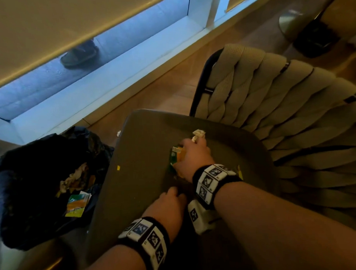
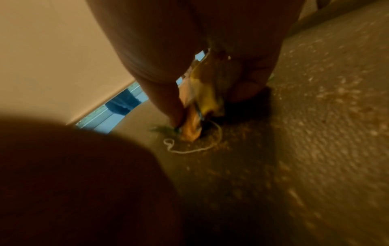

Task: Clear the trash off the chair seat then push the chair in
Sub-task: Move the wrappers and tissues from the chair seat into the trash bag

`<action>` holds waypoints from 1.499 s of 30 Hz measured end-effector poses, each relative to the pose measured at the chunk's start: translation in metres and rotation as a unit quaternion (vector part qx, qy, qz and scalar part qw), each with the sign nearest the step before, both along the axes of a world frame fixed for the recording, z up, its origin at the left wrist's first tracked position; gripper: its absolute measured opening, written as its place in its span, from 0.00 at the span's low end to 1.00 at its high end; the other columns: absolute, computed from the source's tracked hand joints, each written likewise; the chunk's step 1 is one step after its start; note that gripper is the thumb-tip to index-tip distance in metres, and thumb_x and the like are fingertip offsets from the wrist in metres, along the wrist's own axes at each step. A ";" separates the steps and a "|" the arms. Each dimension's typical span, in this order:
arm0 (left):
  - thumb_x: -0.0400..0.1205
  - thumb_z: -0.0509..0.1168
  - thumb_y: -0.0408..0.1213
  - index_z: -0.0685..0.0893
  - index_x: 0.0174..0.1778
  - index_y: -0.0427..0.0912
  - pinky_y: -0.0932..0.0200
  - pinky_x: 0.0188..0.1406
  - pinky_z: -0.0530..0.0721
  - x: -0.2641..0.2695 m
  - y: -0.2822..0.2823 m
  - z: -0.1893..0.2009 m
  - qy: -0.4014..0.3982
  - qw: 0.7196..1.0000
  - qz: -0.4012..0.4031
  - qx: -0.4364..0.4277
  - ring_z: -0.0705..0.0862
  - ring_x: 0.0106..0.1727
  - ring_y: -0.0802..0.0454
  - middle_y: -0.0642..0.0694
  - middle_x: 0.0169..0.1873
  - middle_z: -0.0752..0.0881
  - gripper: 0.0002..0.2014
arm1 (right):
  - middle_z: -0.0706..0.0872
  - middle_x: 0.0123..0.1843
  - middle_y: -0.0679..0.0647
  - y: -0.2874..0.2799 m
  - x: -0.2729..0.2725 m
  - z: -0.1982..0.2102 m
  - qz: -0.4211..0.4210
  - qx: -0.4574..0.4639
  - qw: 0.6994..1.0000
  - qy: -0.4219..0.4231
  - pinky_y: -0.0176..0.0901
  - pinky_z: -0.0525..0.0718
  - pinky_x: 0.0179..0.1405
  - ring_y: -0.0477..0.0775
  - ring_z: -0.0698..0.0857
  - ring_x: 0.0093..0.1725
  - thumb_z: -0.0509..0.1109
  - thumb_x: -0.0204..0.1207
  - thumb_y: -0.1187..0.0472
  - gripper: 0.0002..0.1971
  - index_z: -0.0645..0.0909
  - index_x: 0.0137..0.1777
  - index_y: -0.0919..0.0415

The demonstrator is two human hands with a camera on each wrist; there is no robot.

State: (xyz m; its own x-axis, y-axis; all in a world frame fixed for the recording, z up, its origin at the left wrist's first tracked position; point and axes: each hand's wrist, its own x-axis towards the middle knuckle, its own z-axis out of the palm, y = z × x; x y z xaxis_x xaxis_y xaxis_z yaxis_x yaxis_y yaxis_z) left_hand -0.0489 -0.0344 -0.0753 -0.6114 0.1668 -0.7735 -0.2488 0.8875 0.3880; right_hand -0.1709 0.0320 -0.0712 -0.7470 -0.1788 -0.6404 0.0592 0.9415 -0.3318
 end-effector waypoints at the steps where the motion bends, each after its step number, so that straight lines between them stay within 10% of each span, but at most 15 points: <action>1: 0.85 0.57 0.38 0.72 0.72 0.48 0.46 0.65 0.78 0.000 0.000 0.001 0.004 1.000 0.009 0.000 0.75 0.63 0.42 0.42 0.67 0.70 0.18 | 0.61 0.80 0.54 0.000 0.002 -0.003 0.021 -0.007 1.000 0.001 0.60 0.77 0.73 0.64 0.69 0.76 0.78 0.72 0.57 0.31 0.72 0.74 0.48; 7: 0.82 0.59 0.39 0.67 0.73 0.50 0.46 0.68 0.77 -0.001 0.011 0.011 0.062 0.997 0.037 0.035 0.72 0.67 0.44 0.45 0.69 0.69 0.22 | 0.77 0.56 0.50 0.036 0.004 0.006 0.090 -0.062 0.994 0.021 0.45 0.80 0.54 0.55 0.81 0.57 0.70 0.77 0.61 0.10 0.84 0.58 0.54; 14: 0.84 0.60 0.41 0.58 0.78 0.60 0.45 0.65 0.78 -0.023 0.045 -0.003 0.101 0.993 -0.051 0.042 0.70 0.67 0.42 0.43 0.69 0.64 0.28 | 0.86 0.52 0.51 0.133 -0.018 0.031 -0.170 -0.076 0.980 0.071 0.43 0.80 0.39 0.52 0.84 0.49 0.75 0.74 0.60 0.12 0.85 0.57 0.50; 23: 0.83 0.58 0.31 0.74 0.67 0.45 0.45 0.63 0.80 -0.043 0.067 -0.011 0.090 0.991 -0.091 0.026 0.74 0.64 0.40 0.41 0.65 0.72 0.16 | 0.80 0.53 0.57 0.135 0.005 -0.005 -0.074 0.044 0.996 0.025 0.46 0.81 0.49 0.63 0.85 0.55 0.74 0.73 0.61 0.04 0.83 0.47 0.56; 27: 0.84 0.59 0.38 0.78 0.54 0.49 0.54 0.51 0.83 -0.035 0.025 0.009 0.180 0.973 0.118 0.084 0.80 0.50 0.51 0.48 0.52 0.77 0.05 | 0.84 0.63 0.61 0.119 0.005 -0.010 -0.074 0.053 0.996 0.008 0.52 0.81 0.63 0.64 0.83 0.63 0.70 0.74 0.64 0.14 0.85 0.59 0.57; 30: 0.80 0.62 0.35 0.75 0.41 0.51 0.66 0.35 0.72 -0.030 -0.053 0.023 0.284 0.902 0.325 0.017 0.76 0.38 0.59 0.53 0.42 0.74 0.06 | 0.85 0.60 0.60 0.115 0.004 0.002 -0.120 0.044 0.992 -0.013 0.54 0.83 0.65 0.63 0.84 0.60 0.69 0.76 0.65 0.16 0.83 0.63 0.56; 33: 0.78 0.64 0.34 0.79 0.43 0.46 0.58 0.36 0.73 -0.013 -0.151 0.013 0.289 0.823 0.474 -0.123 0.77 0.36 0.51 0.46 0.43 0.80 0.02 | 0.85 0.65 0.62 0.098 0.013 0.018 -0.111 0.031 0.993 -0.008 0.55 0.80 0.67 0.64 0.83 0.62 0.69 0.75 0.68 0.20 0.81 0.68 0.58; 39: 0.76 0.66 0.37 0.88 0.44 0.38 0.48 0.45 0.81 0.051 -0.262 -0.041 0.136 0.728 0.630 -0.234 0.82 0.40 0.37 0.32 0.48 0.88 0.08 | 0.88 0.42 0.52 0.018 0.038 0.042 -0.067 -0.077 0.994 -0.047 0.44 0.80 0.35 0.49 0.85 0.40 0.74 0.75 0.64 0.09 0.84 0.41 0.47; 45: 0.81 0.64 0.34 0.80 0.68 0.39 0.47 0.54 0.79 0.074 -0.275 -0.079 0.079 0.763 0.617 -0.176 0.81 0.62 0.31 0.31 0.68 0.78 0.18 | 0.89 0.43 0.49 -0.070 0.054 0.040 -0.038 -0.174 0.981 -0.082 0.46 0.89 0.39 0.49 0.89 0.43 0.75 0.74 0.62 0.10 0.83 0.42 0.43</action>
